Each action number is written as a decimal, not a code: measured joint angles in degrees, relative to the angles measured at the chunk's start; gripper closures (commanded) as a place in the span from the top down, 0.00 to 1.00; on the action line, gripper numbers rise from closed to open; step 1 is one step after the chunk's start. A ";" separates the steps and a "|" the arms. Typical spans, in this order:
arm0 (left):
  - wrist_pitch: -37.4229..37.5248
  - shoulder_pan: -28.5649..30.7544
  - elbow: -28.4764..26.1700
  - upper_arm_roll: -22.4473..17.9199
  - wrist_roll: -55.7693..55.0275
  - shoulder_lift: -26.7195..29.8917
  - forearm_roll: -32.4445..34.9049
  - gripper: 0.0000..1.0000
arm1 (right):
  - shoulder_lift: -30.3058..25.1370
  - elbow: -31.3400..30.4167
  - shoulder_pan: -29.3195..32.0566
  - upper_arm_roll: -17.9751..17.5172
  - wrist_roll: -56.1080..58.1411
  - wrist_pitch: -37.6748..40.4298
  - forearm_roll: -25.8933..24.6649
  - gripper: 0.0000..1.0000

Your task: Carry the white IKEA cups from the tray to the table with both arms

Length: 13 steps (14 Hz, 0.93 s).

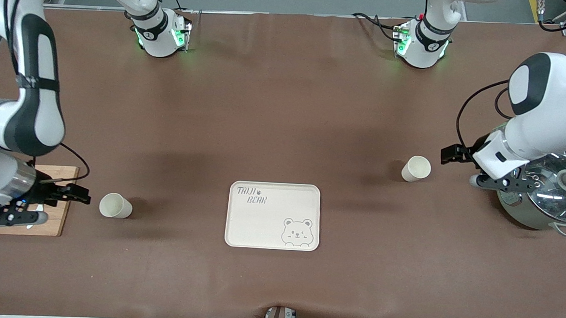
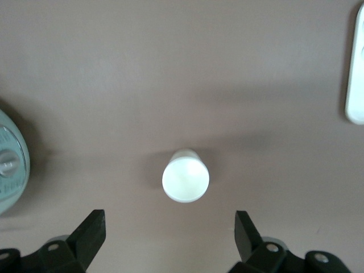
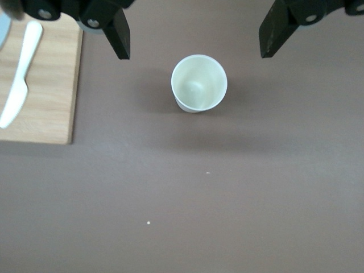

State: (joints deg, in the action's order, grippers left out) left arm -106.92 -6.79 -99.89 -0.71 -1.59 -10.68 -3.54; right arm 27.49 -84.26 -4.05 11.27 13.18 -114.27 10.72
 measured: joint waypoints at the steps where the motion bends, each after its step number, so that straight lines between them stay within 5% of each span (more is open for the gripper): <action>1: 0.00 -0.22 2.22 0.10 -1.11 -1.26 0.00 1.00 | -1.35 0.01 0.31 0.01 -1.54 1.85 0.00 1.00; 8: 6.53 -2.50 12.34 0.54 -3.62 -2.83 0.32 1.00 | -12.61 0.03 0.70 0.06 -9.73 15.56 -0.10 1.00; 13: 14.54 -2.31 18.09 0.52 -3.63 1.23 0.34 1.00 | -19.22 -0.02 1.20 -0.14 -10.50 22.65 -2.85 1.00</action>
State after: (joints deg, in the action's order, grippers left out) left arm -92.38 -9.10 -81.81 -0.19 -5.22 -9.45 -3.20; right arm 8.27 -84.28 -2.85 11.13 2.68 -91.62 7.87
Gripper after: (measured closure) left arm 0.000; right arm 0.000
